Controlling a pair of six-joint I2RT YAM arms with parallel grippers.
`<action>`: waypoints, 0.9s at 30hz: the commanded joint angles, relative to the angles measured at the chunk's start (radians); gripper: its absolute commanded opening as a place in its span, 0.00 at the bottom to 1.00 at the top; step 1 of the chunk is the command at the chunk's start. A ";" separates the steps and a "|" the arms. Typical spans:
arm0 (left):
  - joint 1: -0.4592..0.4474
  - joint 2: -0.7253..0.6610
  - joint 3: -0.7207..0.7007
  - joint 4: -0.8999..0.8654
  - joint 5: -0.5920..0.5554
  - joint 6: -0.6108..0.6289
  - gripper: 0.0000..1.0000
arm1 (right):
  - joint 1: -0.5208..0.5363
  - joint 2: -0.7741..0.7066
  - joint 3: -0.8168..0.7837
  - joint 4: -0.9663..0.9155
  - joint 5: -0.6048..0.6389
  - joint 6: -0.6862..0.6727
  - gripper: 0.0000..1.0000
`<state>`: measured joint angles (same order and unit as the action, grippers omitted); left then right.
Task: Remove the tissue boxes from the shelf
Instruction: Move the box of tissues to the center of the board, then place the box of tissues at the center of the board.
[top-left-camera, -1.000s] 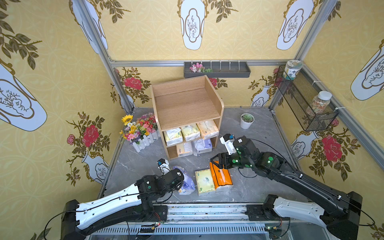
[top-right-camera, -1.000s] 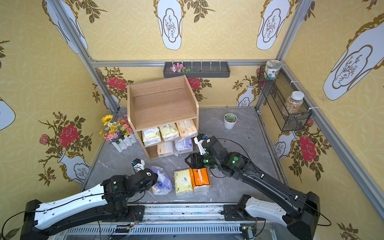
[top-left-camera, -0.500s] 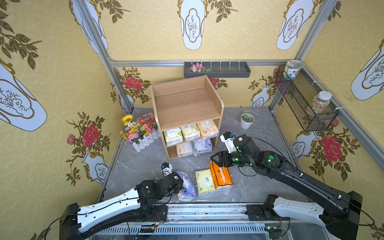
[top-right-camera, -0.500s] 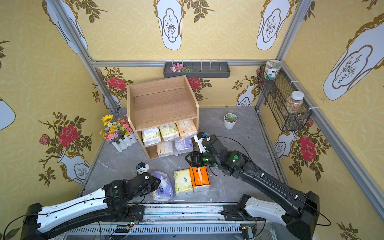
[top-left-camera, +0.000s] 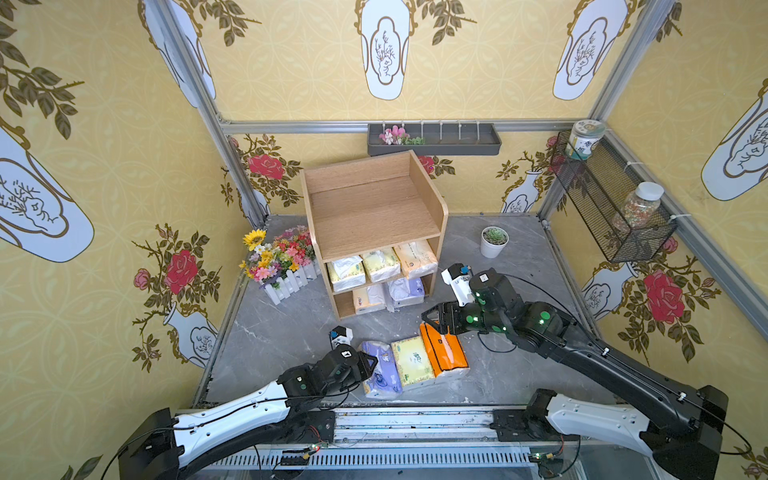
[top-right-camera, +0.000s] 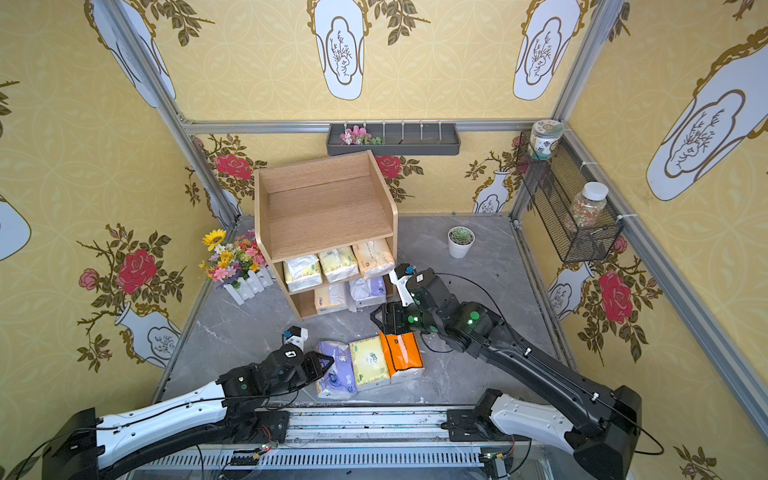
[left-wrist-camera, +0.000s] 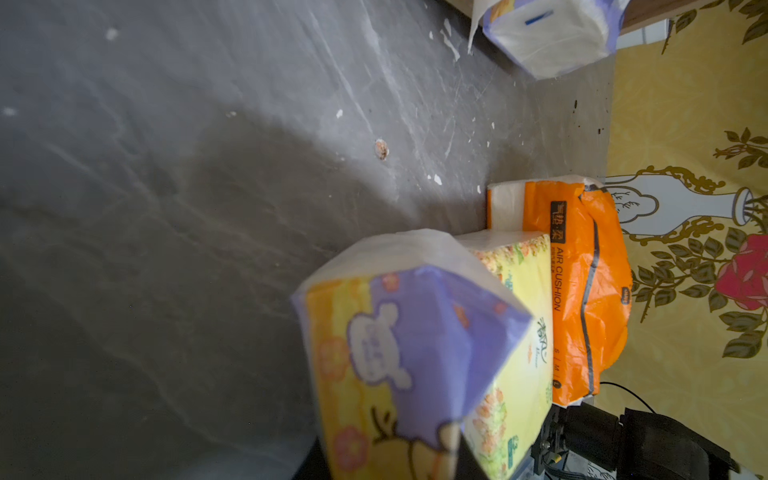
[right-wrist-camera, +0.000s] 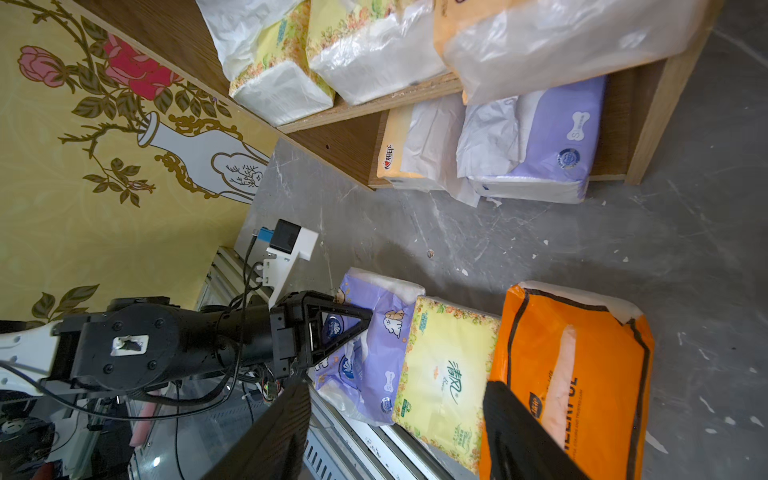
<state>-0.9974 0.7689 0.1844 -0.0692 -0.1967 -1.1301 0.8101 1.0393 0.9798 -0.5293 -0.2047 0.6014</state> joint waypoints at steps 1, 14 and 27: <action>0.002 0.062 -0.005 0.157 0.053 0.023 0.26 | 0.001 -0.015 -0.010 -0.003 0.012 0.013 0.70; 0.002 0.217 0.016 0.179 -0.005 -0.060 0.53 | 0.001 -0.015 -0.010 -0.023 0.033 0.005 0.70; 0.002 0.050 0.095 -0.311 -0.176 -0.117 0.73 | 0.002 0.029 0.002 -0.020 0.038 -0.013 0.70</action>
<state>-0.9951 0.8371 0.2787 -0.2642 -0.3351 -1.2343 0.8112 1.0618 0.9718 -0.5587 -0.1776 0.5987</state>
